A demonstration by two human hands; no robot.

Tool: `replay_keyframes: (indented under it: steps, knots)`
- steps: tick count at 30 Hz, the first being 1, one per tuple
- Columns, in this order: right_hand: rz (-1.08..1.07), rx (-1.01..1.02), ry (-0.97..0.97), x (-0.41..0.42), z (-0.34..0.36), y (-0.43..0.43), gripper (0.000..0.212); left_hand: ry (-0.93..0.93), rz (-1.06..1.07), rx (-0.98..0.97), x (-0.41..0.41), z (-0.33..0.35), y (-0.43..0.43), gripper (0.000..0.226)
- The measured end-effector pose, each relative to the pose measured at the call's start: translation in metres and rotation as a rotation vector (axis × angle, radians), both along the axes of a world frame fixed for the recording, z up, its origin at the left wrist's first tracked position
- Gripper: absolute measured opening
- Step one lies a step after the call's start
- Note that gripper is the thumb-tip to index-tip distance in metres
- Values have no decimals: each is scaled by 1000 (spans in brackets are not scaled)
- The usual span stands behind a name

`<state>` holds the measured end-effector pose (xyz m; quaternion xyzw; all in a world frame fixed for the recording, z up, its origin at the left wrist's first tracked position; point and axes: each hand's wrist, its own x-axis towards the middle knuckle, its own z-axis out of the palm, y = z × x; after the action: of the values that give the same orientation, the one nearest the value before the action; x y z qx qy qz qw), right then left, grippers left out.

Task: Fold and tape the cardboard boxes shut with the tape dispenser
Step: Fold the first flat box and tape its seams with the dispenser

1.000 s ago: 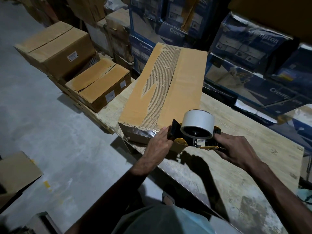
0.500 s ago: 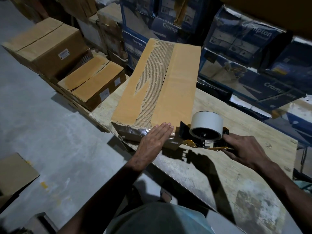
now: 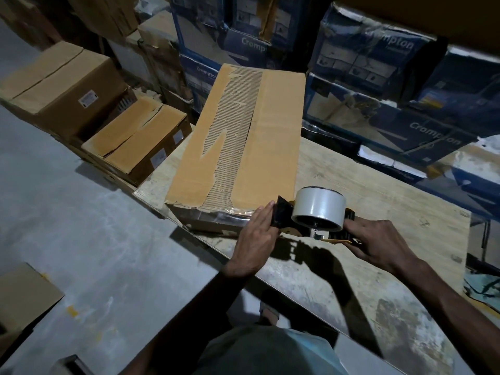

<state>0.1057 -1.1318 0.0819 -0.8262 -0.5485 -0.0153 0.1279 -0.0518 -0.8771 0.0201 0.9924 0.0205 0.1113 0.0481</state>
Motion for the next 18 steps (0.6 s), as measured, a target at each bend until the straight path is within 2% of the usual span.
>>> replay_keyframes:
  steps: [2,4,5,7,11,14,15,16,18]
  knots:
    - [2,-7,21,1,2,2,27,-41,-17,-12,-2,-11,9,44]
    - [8,9,28,2,7,1,26,-12,-58,-17,-3,-12,16,93]
    - [11,15,24,2,10,1,26,-2,-66,4,-3,-10,17,108]
    - [20,10,24,1,16,0,27,-13,-78,34,-2,-7,17,108]
    - [38,-17,-37,7,23,-10,34,-1,-107,48,-3,-6,19,94]
    - [-14,-57,-34,14,23,-38,68,-18,-138,1,-2,-14,21,89]
    - [-39,-67,-28,15,20,-45,74,-10,-131,-9,-2,-15,20,92]
    - [-47,-68,-29,14,18,-49,73,2,-122,-10,-2,-15,20,94]
    - [-14,-54,-56,15,14,-51,55,15,-120,-4,-4,-15,22,95]
